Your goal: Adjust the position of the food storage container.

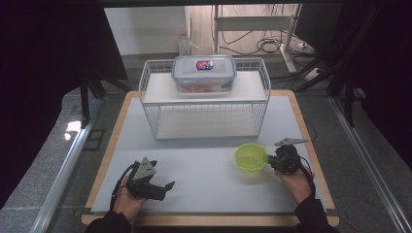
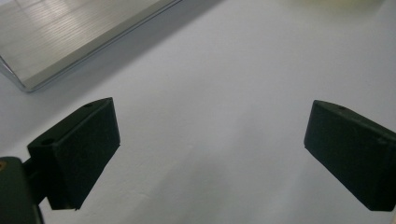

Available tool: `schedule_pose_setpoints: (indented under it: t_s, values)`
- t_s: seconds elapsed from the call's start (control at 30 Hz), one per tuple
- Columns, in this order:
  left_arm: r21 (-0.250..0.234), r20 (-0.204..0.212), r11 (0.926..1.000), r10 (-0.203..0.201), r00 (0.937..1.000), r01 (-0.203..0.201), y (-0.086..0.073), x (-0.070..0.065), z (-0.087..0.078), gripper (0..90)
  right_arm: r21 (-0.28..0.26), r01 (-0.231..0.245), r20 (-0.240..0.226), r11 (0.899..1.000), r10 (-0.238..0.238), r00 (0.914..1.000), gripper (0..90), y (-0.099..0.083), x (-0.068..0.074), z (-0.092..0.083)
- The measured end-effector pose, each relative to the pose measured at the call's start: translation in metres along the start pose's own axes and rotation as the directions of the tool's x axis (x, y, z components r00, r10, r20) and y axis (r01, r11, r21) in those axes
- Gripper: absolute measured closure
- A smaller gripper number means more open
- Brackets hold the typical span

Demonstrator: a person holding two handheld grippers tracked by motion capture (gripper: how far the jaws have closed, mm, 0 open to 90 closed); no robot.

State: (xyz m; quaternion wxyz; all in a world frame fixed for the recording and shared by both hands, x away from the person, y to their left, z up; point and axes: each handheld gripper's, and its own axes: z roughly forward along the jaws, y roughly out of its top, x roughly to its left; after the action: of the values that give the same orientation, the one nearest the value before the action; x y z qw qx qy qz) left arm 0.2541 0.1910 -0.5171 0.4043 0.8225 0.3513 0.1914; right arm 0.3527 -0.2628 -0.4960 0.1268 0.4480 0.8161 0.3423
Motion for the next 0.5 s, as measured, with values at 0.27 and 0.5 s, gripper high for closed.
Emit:
schedule_pose_setpoints:
  t_s: [0.27,0.5]
  values:
    - [0.004,-0.001,1.0,0.006,1.0,-0.006,0.0,0.0,0.001,3.5,0.005,-0.047,-0.094,0.999,0.047,0.9944,89.8,-0.001,-0.002,0.014]
    - [0.004,-0.001,1.0,0.006,1.0,-0.006,0.0,-0.001,0.001,3.6,-0.008,-0.033,-0.143,0.999,0.031,0.9892,89.8,0.007,0.008,0.028]
